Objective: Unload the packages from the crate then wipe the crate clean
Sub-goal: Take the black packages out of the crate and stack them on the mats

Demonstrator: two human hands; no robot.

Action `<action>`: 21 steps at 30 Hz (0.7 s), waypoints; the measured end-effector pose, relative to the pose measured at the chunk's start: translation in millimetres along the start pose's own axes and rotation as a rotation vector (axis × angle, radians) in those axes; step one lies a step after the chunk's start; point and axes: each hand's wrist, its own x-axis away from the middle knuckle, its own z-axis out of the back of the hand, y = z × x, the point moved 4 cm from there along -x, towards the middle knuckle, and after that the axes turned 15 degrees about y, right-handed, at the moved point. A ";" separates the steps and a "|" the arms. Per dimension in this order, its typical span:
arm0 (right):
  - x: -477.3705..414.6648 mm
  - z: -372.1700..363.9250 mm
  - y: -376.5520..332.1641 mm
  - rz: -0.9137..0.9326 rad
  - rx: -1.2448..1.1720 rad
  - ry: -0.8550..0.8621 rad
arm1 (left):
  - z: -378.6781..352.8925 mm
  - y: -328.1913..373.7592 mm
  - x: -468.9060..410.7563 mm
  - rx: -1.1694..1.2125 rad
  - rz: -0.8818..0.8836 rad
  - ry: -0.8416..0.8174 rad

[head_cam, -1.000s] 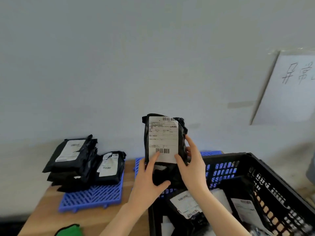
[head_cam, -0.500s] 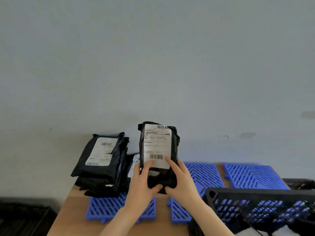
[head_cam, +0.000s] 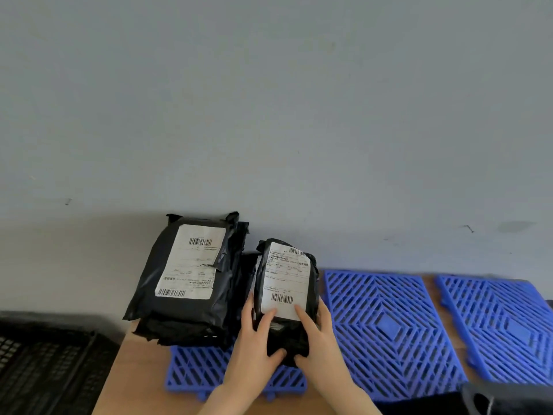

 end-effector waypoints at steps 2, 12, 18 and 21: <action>-4.3 -14.7 5.5 -0.009 0.023 -0.027 | -7.2 -9.0 -1.8 -0.042 0.024 -0.036; -30.0 -40.2 14.3 0.115 0.130 0.000 | -29.1 -29.0 -18.1 -0.236 -0.141 0.116; -48.0 -50.2 14.4 0.164 0.368 0.092 | -39.3 -38.0 -38.4 -0.358 -0.134 0.084; -52.9 -51.7 15.5 0.153 0.437 0.100 | -39.9 -31.9 -47.7 -0.340 -0.150 0.051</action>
